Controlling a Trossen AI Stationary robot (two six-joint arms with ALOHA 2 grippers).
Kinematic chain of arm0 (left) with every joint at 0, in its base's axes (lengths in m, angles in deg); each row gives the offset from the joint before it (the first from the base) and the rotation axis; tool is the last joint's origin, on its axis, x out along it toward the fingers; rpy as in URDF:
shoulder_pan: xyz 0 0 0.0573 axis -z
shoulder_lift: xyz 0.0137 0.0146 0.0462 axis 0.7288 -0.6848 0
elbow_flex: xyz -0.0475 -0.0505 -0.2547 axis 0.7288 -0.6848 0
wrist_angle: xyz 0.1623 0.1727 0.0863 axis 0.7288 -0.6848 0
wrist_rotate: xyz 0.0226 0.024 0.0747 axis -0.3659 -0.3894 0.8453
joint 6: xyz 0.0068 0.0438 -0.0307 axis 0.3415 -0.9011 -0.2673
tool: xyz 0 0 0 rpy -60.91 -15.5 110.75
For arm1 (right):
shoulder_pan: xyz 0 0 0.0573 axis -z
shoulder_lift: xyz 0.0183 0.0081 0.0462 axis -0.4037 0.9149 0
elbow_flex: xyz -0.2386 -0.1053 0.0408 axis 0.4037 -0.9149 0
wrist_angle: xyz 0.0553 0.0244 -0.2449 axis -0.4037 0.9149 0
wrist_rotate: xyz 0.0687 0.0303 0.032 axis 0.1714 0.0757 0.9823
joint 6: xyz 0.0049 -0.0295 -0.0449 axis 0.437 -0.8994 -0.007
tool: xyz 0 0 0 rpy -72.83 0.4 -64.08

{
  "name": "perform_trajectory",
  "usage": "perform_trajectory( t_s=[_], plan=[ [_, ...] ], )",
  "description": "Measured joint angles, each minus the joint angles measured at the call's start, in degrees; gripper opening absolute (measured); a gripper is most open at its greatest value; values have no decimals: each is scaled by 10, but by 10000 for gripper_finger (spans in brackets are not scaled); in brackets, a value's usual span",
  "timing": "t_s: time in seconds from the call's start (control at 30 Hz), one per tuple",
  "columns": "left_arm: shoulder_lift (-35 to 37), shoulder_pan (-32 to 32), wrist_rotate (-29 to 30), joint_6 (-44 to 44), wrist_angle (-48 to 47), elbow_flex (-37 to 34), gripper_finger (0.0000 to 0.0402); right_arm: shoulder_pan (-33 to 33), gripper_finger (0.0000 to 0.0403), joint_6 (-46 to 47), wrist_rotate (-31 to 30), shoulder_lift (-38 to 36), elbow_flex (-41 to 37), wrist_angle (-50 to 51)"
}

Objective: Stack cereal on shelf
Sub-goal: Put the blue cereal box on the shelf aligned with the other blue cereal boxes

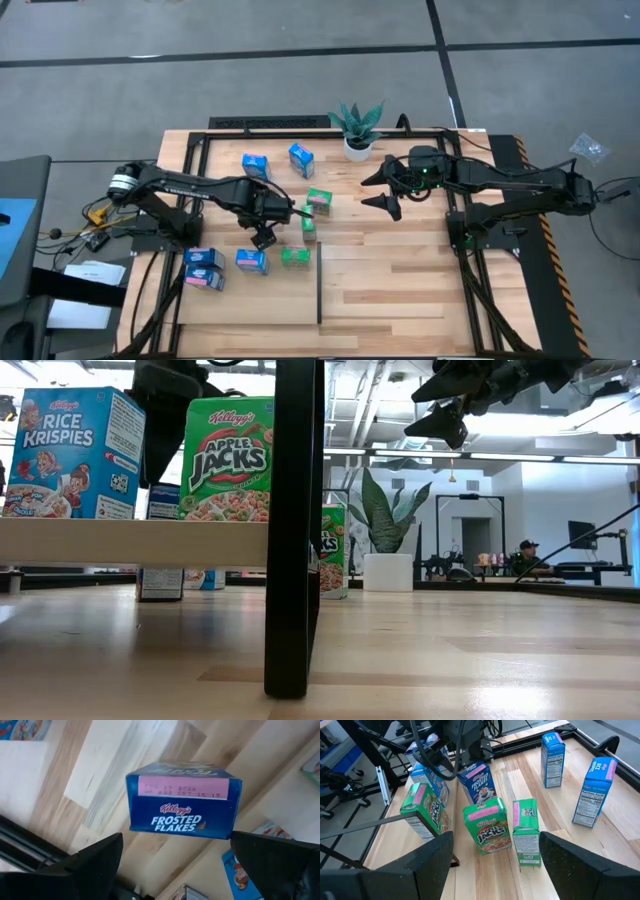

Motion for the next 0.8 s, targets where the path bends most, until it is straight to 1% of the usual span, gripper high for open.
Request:
perform_trajectory(
  t_s=[0.13, 0.3, 0.47, 0.8],
  plan=[
    [0, 0, 11, -2, 0, 0, 360, 1, 317, 0, -1, 0, 0, -1],
    [0, -3, -2, -28, 20, 0, 360, 2, 317, 12, -2, 0, 0, -1],
    [0, -7, -1, -74, 36, 0, 360, 5, 317, 15, -2, 0, 0, -1],
    [1, -39, 4, -121, 46, 0, 366, 5, 317, 29, -2, 0, 0, -1]
  ],
)
